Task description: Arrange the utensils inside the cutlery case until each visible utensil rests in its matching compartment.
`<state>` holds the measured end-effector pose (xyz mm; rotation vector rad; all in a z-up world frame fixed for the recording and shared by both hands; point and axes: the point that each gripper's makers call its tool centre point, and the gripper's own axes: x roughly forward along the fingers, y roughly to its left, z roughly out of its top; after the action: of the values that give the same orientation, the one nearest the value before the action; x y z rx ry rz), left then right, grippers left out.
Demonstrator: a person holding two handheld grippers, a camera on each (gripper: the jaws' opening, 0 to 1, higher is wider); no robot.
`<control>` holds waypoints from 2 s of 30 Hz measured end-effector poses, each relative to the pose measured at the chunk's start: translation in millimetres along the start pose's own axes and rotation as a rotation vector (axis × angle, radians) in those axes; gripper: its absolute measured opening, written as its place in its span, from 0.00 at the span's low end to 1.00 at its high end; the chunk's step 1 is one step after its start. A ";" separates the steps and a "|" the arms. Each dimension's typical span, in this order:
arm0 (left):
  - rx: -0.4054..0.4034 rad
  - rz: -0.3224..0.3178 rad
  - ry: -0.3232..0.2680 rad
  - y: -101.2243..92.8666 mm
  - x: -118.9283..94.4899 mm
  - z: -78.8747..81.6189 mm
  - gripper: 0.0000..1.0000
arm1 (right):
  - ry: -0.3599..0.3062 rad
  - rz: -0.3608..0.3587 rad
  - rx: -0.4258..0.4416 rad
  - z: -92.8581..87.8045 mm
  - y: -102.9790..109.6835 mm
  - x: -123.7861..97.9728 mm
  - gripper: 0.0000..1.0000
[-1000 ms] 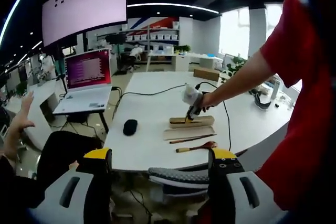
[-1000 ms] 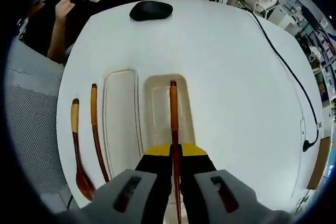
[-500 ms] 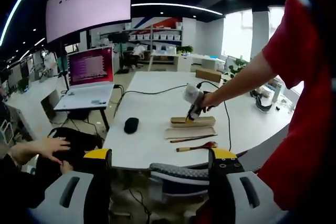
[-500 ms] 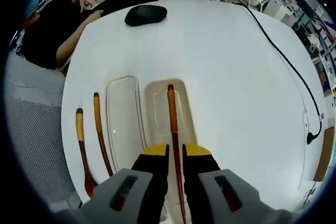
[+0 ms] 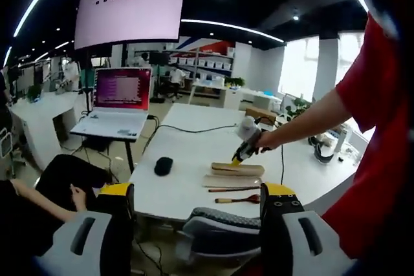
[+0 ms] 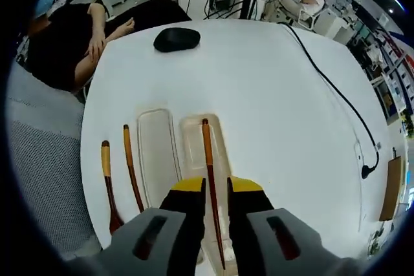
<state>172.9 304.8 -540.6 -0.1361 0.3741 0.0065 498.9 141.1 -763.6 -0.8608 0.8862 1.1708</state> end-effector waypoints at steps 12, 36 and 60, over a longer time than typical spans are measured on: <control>0.038 -0.057 0.029 -9.9 10.0 2.8 0.82 | -0.066 -0.008 0.014 3.1 -10.3 -13.2 0.14; 0.044 -0.087 0.043 -11.3 18.0 -3.2 0.83 | -0.107 -0.015 -0.110 2.9 19.6 -27.5 0.11; 0.072 -0.078 0.027 -11.1 13.5 3.0 0.86 | -0.149 0.037 -0.127 -2.6 61.0 -26.8 0.10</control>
<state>186.8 294.0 -541.2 -0.0795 0.3958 -0.0857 434.5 139.2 -746.2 -0.8500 0.7154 1.3168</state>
